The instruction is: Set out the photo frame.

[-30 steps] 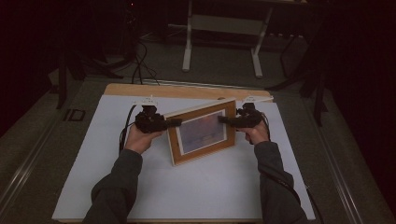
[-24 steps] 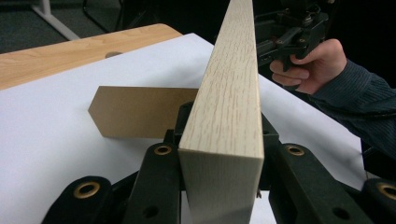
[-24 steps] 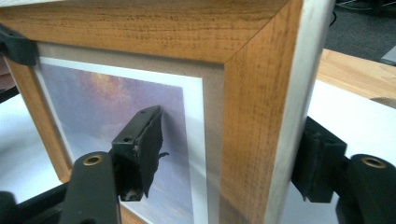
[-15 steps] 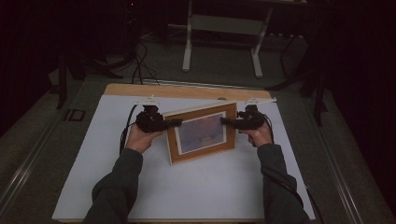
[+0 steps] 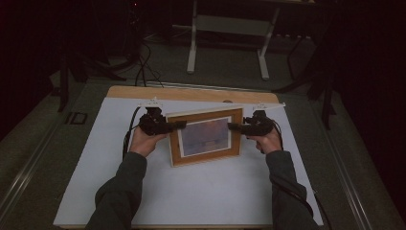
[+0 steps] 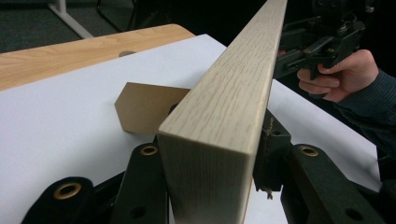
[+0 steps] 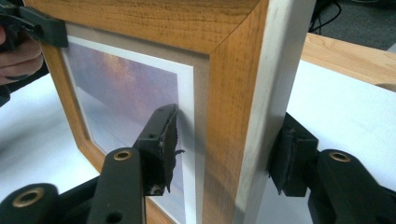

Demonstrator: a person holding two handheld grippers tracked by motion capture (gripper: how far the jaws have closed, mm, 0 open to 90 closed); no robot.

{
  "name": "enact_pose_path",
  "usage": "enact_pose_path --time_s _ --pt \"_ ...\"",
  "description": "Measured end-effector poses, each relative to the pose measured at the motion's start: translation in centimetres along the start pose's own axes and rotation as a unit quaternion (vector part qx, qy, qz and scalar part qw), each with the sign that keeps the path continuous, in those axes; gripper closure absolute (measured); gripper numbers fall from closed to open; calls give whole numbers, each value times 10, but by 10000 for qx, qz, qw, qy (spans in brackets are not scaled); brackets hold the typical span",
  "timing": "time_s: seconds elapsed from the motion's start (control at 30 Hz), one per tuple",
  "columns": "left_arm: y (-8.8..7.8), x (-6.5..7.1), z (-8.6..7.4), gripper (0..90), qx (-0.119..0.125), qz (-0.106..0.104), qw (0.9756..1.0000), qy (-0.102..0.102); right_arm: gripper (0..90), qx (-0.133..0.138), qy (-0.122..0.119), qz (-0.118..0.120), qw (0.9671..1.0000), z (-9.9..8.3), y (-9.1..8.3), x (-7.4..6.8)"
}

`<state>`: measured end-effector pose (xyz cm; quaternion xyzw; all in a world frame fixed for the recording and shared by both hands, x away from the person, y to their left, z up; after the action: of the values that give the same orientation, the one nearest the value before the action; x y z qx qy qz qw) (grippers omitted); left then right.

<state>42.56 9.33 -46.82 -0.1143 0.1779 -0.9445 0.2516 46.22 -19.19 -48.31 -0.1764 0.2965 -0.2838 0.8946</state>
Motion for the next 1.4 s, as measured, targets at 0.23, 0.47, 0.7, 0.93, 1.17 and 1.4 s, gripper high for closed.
enact_pose_path --time_s 0.23,0.47,0.7,0.93,1.17,1.4 --pt "1 -1 0 626 30 -14 10000 -34 510 9 -2 1 10000 -3 -4 -1" --pt "2 -3 -1 624 84 -86 9999 -114 528 -46 94 -39 9999 -5 -7 -3" --pt "2 -4 -1 625 123 -178 9996 -192 547 -42 189 -26 9998 -8 -11 -4" --pt "2 -5 -2 609 123 -140 9996 -215 568 -37 288 25 9996 -12 -14 -5" --pt "1 -5 -2 608 97 -130 9997 -190 577 -19 331 40 9994 -14 -15 -6" --pt "0 -5 -2 616 111 -257 9993 -264 582 -1 371 73 9993 -16 -17 -7"
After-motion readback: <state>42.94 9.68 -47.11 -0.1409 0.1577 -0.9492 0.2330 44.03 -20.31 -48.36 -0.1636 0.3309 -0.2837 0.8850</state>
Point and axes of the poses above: each handheld gripper's, and its own axes: y roughly forward along the jaws, z roughly out of its top, x roughly to its right, the point moved 6 cm from there along y, roughly forward along the jaws, and after that the axes turned 13 degrees about y, right-handed, at the moved point
